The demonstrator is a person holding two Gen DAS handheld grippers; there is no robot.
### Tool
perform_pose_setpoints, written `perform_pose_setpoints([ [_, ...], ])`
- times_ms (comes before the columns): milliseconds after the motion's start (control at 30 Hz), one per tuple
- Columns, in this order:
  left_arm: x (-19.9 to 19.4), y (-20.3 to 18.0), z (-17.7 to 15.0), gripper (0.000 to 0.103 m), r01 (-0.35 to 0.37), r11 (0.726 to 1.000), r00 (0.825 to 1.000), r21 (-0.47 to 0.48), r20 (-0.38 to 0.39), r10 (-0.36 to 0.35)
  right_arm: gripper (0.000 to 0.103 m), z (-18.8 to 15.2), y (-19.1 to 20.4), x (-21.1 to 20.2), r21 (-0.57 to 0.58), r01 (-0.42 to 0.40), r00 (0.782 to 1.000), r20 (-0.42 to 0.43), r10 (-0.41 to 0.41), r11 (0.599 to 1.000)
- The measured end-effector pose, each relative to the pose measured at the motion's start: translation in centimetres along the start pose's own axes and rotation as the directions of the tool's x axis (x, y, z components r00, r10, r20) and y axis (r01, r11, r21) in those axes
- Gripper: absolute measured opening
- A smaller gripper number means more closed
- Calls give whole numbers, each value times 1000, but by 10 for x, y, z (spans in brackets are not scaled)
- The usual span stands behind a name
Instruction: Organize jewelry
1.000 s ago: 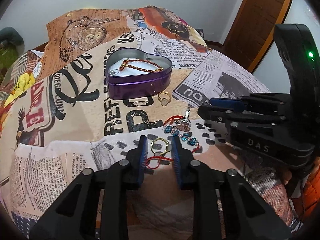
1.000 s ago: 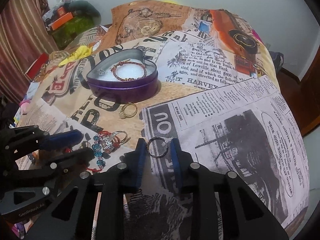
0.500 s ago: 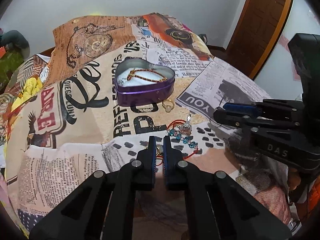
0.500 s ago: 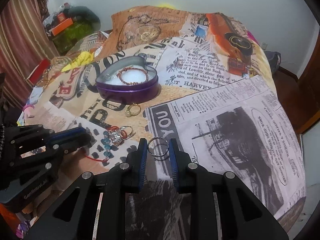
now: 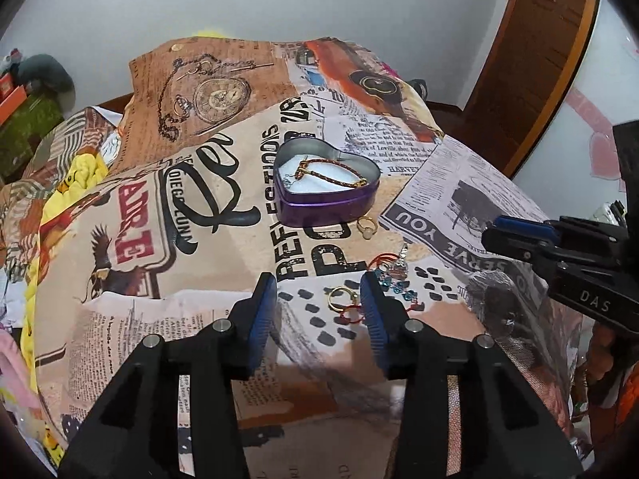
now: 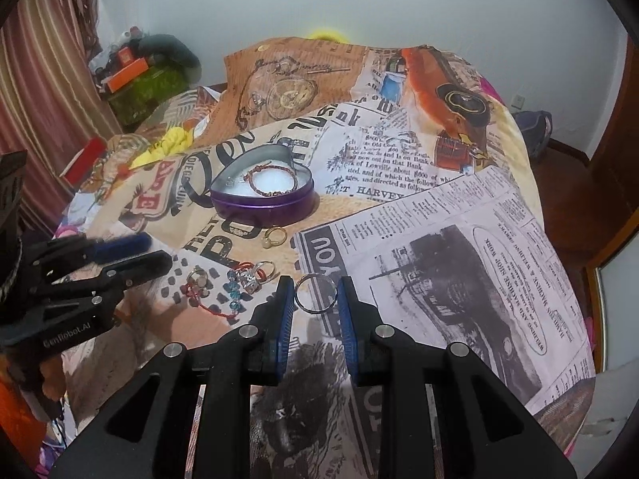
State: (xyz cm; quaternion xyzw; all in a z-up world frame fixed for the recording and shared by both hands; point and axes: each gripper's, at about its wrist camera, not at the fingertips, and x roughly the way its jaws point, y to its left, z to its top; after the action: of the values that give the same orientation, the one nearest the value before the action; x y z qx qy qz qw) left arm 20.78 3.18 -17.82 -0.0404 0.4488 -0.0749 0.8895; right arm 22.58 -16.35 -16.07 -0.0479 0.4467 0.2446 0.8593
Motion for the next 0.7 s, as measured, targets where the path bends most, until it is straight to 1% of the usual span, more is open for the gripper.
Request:
perform_pose_setpoints([
  [233,18,-14,-1,42,22,999,999,25,-33,-21,20,-4,-4,7,21,-8,1000,-25,8,1000],
  [300,27,-16,-1,42,16,1000,998,24,-53,-14,20,-6,-5,7,21,-9,1000,-26,10,1000],
  [400,39,-14,-4,42,-14,1000,997,2,-82,14,20,-8,-7,7,24,-13,999,-29,14,1000],
  [467,41,-12,-7,39,-16,1000,997,-11,-76,15,20,-9,-9,8,31,-15,999,-33,16,999],
  [567,41,-13,-10,30,-40,999,997,-1,-67,40,20,-11,-11,13,38,-16,999,-45,18,999],
  [600,41,-12,-11,25,-48,999,997,0,-67,48,20,-11,-11,14,38,-17,999,-47,18,999],
  [700,41,-9,-12,20,-51,999,997,-2,-64,50,20,-11,-10,15,35,-19,999,-48,21,999],
])
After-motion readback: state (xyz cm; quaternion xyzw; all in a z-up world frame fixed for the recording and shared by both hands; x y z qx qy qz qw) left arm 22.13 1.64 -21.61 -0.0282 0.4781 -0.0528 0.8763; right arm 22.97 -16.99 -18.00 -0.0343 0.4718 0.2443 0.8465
